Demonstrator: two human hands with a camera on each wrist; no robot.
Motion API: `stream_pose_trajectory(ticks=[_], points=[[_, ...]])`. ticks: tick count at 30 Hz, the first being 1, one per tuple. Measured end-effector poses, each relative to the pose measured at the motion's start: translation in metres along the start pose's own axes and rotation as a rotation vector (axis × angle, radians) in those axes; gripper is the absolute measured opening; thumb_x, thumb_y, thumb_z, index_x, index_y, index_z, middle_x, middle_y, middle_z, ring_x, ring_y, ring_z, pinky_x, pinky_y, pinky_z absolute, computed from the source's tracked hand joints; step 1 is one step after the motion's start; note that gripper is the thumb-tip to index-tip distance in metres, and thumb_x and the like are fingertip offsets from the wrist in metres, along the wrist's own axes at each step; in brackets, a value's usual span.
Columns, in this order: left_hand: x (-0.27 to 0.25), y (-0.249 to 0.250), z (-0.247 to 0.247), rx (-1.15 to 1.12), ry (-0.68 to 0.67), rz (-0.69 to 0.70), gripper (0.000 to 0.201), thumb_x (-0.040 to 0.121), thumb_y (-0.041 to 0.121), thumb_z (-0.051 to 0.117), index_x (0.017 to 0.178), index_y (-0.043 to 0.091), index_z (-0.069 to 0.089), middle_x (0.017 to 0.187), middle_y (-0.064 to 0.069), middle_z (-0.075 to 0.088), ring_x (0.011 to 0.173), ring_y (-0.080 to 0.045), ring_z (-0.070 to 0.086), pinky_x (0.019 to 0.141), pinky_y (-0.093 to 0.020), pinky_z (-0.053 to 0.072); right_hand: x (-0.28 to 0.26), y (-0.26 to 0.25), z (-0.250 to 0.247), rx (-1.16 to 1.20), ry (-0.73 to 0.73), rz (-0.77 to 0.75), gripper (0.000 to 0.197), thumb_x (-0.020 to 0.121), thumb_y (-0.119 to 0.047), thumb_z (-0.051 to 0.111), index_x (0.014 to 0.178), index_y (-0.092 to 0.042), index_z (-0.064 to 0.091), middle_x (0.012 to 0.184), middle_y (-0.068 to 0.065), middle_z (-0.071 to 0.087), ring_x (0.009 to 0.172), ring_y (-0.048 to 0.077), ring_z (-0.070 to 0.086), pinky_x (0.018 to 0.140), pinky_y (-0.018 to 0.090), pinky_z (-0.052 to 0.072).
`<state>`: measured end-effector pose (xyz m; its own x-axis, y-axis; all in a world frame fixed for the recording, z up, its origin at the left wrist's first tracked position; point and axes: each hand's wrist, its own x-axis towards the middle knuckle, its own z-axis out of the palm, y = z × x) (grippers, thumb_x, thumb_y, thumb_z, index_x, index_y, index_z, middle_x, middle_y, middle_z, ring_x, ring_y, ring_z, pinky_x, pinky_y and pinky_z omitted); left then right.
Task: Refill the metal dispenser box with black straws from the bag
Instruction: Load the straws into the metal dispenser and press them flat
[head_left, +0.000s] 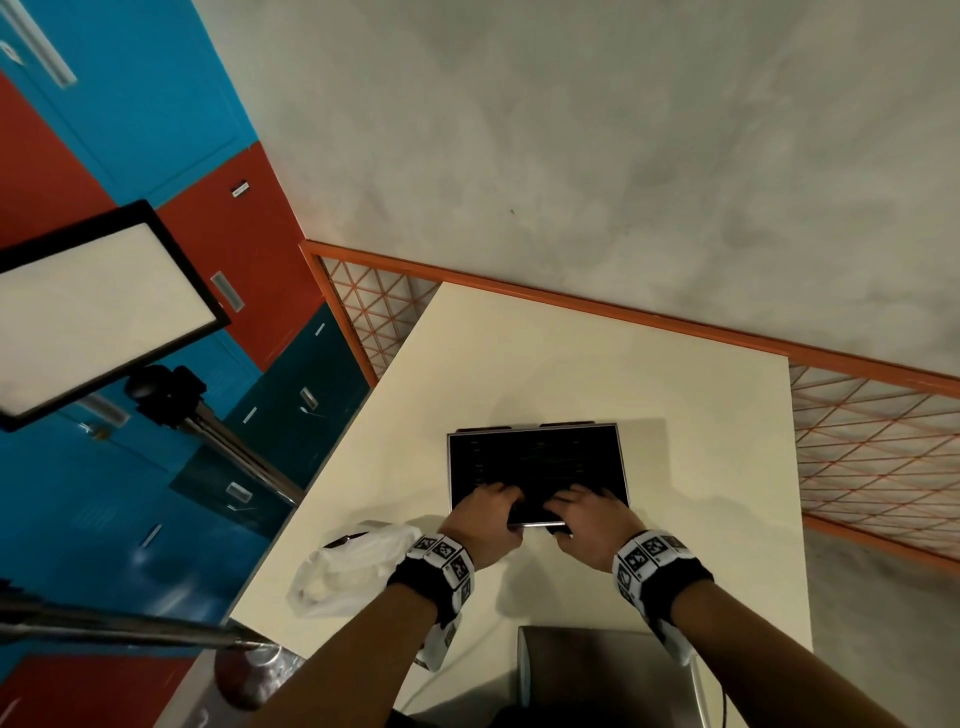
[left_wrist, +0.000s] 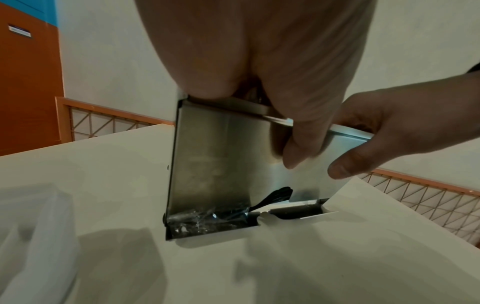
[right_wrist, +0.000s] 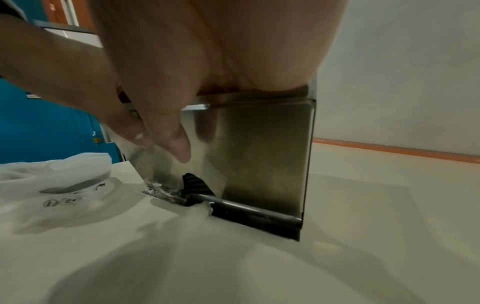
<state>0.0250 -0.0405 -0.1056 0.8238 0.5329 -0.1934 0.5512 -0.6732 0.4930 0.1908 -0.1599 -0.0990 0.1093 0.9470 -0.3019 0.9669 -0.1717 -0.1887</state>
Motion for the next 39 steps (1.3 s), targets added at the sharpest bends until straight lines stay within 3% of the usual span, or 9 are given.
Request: stream_pose_trajectory(ticks=[4, 9, 13, 17, 23, 27, 32, 35, 39], points=[[-0.002, 0.003, -0.002, 0.056, -0.068, -0.035, 0.026, 0.087, 0.03, 0.061, 0.109, 0.017, 0.065, 0.109, -0.008, 0.07, 0.098, -0.031, 0.066, 0.082, -0.034, 0.055, -0.001, 0.004, 0.002, 0.048, 0.022, 0.006, 0.051, 0.089, -0.034, 0.05, 0.14, -0.031, 0.047, 0.141, -0.011, 0.05, 0.133, 0.015, 0.042, 0.109, 0.04, 0.035], [-0.002, 0.004, -0.003, 0.064, -0.044, -0.028, 0.028, 0.085, 0.028, 0.059, 0.11, 0.016, 0.064, 0.112, -0.009, 0.068, 0.099, -0.032, 0.065, 0.084, -0.037, 0.055, 0.0, 0.003, -0.001, 0.12, 0.045, 0.037, 0.053, 0.088, -0.034, 0.053, 0.141, -0.033, 0.047, 0.147, -0.014, 0.045, 0.135, 0.016, 0.041, 0.11, 0.038, 0.035], [-0.001, 0.003, -0.004, 0.022, 0.027, 0.017, 0.038, 0.083, 0.026, 0.063, 0.12, 0.013, 0.064, 0.122, -0.006, 0.063, 0.111, -0.027, 0.06, 0.094, -0.033, 0.051, 0.002, 0.003, -0.006, 0.137, 0.068, 0.047, 0.051, 0.087, -0.035, 0.054, 0.137, -0.031, 0.051, 0.144, -0.014, 0.047, 0.133, 0.015, 0.042, 0.11, 0.035, 0.036], [0.0, 0.004, -0.004, 0.01, 0.029, 0.022, 0.043, 0.084, 0.026, 0.063, 0.125, 0.013, 0.062, 0.126, -0.006, 0.061, 0.117, -0.026, 0.057, 0.1, -0.031, 0.047, 0.001, 0.0, -0.01, 0.122, 0.033, 0.033, 0.046, 0.086, -0.035, 0.054, 0.131, -0.032, 0.054, 0.132, -0.011, 0.056, 0.122, 0.016, 0.051, 0.099, 0.033, 0.043], [0.001, 0.003, -0.004, 0.003, 0.031, 0.024, 0.049, 0.083, 0.024, 0.064, 0.13, 0.012, 0.059, 0.128, -0.007, 0.06, 0.119, -0.026, 0.056, 0.102, -0.03, 0.045, -0.005, -0.007, -0.009, -0.015, 0.018, -0.055, 0.042, 0.086, -0.036, 0.047, 0.128, -0.033, 0.055, 0.13, -0.014, 0.052, 0.125, 0.016, 0.042, 0.101, 0.043, 0.037], [0.001, 0.004, -0.004, 0.003, 0.013, 0.026, 0.05, 0.081, 0.022, 0.064, 0.13, 0.014, 0.059, 0.126, -0.006, 0.061, 0.118, -0.026, 0.056, 0.1, -0.03, 0.047, -0.003, -0.018, -0.014, -0.003, -0.05, -0.078, 0.047, 0.087, -0.037, 0.05, 0.134, -0.029, 0.051, 0.131, -0.008, 0.055, 0.126, 0.018, 0.045, 0.102, 0.04, 0.038], [-0.003, 0.003, 0.0, 0.002, -0.019, 0.016, 0.055, 0.078, 0.024, 0.065, 0.131, 0.016, 0.058, 0.127, -0.007, 0.06, 0.119, -0.028, 0.055, 0.1, -0.034, 0.048, 0.004, -0.026, -0.016, 0.017, -0.209, -0.019, 0.051, 0.085, -0.034, 0.057, 0.135, -0.029, 0.049, 0.132, 0.002, 0.058, 0.118, 0.028, 0.055, 0.095, 0.043, 0.049], [-0.006, 0.004, 0.002, 0.017, -0.025, -0.001, 0.051, 0.08, 0.024, 0.066, 0.129, 0.015, 0.058, 0.125, -0.009, 0.06, 0.117, -0.028, 0.056, 0.098, -0.034, 0.049, 0.007, -0.026, -0.016, 0.027, -0.254, -0.003, 0.052, 0.085, -0.036, 0.058, 0.136, -0.029, 0.05, 0.132, 0.001, 0.058, 0.118, 0.027, 0.055, 0.095, 0.043, 0.049], [-0.006, 0.006, 0.0, 0.03, -0.065, -0.052, 0.045, 0.084, 0.024, 0.064, 0.128, 0.016, 0.056, 0.118, -0.01, 0.064, 0.104, -0.031, 0.064, 0.085, -0.033, 0.052, 0.004, -0.022, -0.019, 0.052, -0.228, -0.013, 0.047, 0.087, -0.035, 0.056, 0.133, -0.027, 0.053, 0.133, -0.004, 0.054, 0.121, 0.022, 0.051, 0.096, 0.039, 0.047]])
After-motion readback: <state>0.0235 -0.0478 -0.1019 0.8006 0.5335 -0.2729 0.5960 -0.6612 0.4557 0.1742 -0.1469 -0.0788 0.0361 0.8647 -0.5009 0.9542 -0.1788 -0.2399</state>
